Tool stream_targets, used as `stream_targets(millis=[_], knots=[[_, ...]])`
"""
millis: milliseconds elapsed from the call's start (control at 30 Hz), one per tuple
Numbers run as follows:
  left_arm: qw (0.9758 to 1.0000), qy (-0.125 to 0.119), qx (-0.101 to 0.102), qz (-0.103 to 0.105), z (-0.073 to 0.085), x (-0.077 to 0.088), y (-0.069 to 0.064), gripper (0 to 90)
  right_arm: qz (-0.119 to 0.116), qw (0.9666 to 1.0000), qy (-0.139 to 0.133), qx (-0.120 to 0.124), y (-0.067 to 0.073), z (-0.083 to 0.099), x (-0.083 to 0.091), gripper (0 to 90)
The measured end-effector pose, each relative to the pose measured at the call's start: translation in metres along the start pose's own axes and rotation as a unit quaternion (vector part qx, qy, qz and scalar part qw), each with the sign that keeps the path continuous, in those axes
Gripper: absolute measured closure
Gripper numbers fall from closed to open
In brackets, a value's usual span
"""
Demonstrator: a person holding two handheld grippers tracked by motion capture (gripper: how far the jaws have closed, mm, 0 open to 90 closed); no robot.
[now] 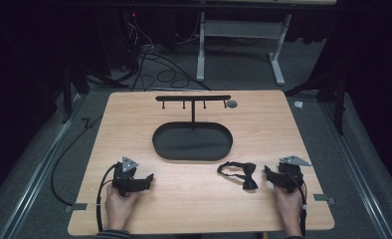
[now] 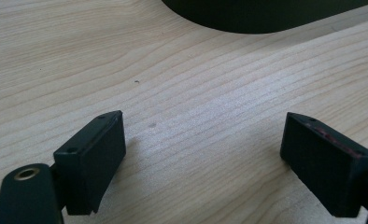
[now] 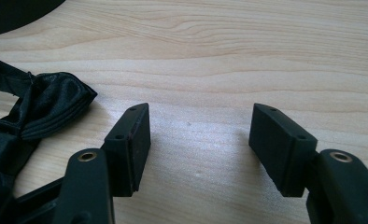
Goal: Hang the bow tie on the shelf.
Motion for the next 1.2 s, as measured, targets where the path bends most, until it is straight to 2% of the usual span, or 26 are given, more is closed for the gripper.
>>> stream_targets(millis=[700, 1033, 1200], knots=[[1.0000, 0.000, 0.000, -0.001, 0.0000, 0.0001, 0.0001, 15.0, -0.004, 1.0000, -0.001, 0.004, 0.0002, 0.0000, -0.0001, 39.5], [1.0000, 0.000, 0.000, -0.001, 0.0000, 0.0002, 0.0001, 15.1, -0.012, 0.9999, -0.005, -0.002, -0.0010, 0.0008, 0.0017, 46.0], [1.0000, 0.000, 0.001, -0.001, 0.0000, 0.0002, 0.0000, 15.2, -0.026, 0.9995, -0.018, -0.005, 0.0010, 0.0005, 0.0059, 47.0]])
Point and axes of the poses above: each handheld gripper's, and its own axes: x roughly backward along the jaws, z roughly out of its underside, y roughly to its left, the point moved 3 cm from there along -x, roughly forward along the jaws, and after that the axes turned 3 degrees about -y, right-handed, at the moved point
